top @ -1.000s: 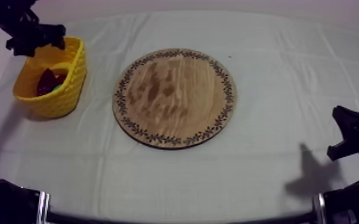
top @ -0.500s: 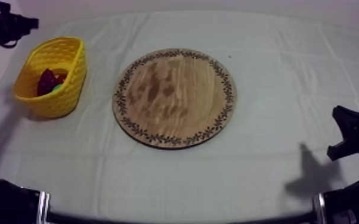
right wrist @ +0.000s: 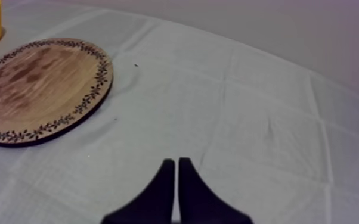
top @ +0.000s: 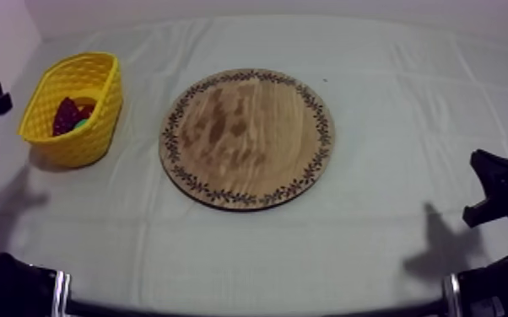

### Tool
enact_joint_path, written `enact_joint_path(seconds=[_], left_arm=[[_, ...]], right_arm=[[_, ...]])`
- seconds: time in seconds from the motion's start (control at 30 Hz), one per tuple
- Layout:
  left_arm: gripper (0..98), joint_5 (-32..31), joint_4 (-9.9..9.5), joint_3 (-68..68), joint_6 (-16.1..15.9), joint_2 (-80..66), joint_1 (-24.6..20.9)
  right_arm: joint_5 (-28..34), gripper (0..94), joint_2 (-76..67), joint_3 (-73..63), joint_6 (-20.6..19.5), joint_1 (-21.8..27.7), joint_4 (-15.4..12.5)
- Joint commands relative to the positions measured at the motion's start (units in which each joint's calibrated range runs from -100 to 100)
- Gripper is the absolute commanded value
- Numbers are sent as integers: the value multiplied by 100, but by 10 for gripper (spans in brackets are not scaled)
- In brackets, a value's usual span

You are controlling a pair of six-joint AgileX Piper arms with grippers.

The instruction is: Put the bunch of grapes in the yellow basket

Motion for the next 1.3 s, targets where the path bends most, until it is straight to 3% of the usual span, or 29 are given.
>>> enact_joint_path(seconds=[0.0,0.13,0.27,0.67,1.27], left_arm=[[0,-322,91,1065,-31,-1241,-62],[0,-465,301,1775,-155,-2054,-143],[0,-515,363,2300,-143,-2616,-153],[0,99,965,2615,-443,-3627,-263],[0,143,1064,2634,-355,-3682,-319]], right_arm=[[0,4,-1,-3,0,2,1],[0,4,-1,-3,-2,2,1],[0,4,-1,-3,-1,2,1],[0,4,-1,-3,-4,2,1],[0,4,-1,-3,-3,2,1]])
